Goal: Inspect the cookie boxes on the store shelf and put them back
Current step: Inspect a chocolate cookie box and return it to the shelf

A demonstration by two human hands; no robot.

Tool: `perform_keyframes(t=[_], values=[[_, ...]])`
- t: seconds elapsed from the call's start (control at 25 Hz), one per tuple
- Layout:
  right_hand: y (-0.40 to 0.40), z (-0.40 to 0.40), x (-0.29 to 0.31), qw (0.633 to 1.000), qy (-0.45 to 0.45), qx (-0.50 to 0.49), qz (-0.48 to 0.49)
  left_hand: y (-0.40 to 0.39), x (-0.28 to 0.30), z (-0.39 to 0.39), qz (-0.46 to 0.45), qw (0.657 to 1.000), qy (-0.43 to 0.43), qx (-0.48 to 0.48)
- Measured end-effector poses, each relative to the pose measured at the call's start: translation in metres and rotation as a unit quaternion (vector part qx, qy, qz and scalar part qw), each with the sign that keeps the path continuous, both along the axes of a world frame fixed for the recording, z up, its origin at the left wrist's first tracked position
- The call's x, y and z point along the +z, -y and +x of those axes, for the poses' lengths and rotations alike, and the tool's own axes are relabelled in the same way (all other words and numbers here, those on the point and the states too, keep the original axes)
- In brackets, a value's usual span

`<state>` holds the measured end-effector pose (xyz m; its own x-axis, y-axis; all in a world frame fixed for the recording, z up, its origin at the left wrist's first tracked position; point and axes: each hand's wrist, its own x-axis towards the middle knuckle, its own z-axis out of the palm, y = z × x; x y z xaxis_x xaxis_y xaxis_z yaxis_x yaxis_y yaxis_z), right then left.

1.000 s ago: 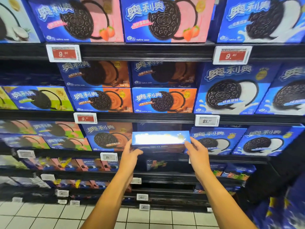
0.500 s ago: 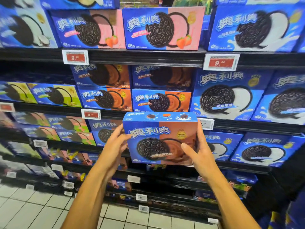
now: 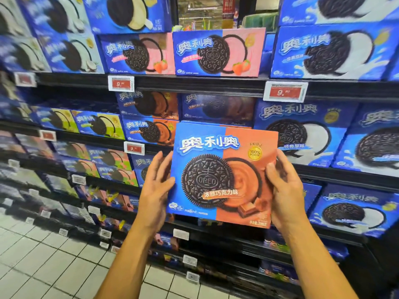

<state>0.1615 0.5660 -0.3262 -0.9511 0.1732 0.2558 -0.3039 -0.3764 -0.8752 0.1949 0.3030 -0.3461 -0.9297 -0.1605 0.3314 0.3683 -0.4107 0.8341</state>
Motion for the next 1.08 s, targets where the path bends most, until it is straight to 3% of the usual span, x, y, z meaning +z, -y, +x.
perform_keyframes(t=[0.2, 0.32, 0.52, 0.76, 1.08], values=[[0.002, 0.007, 0.011, 1.000, 0.001, 0.017, 0.003, 0.001, -0.008, -0.003, -0.030, 0.997, 0.072, -0.024], [0.010, 0.010, 0.016, 0.995, 0.007, 0.079, 0.054, 0.006, -0.012, -0.005, 0.025, 0.997, 0.074, -0.019], [0.036, 0.019, -0.007, 0.992, 0.038, 0.106, 0.052, 0.033, -0.016, -0.008, 0.077, 0.994, 0.071, -0.024], [0.092, 0.026, -0.019, 0.999, 0.023, 0.023, 0.022, 0.079, -0.013, -0.013, 0.043, 0.995, 0.068, -0.063], [0.155, 0.037, -0.018, 0.999, -0.002, -0.052, 0.014, 0.146, -0.022, -0.014, 0.092, 0.985, 0.059, -0.134]])
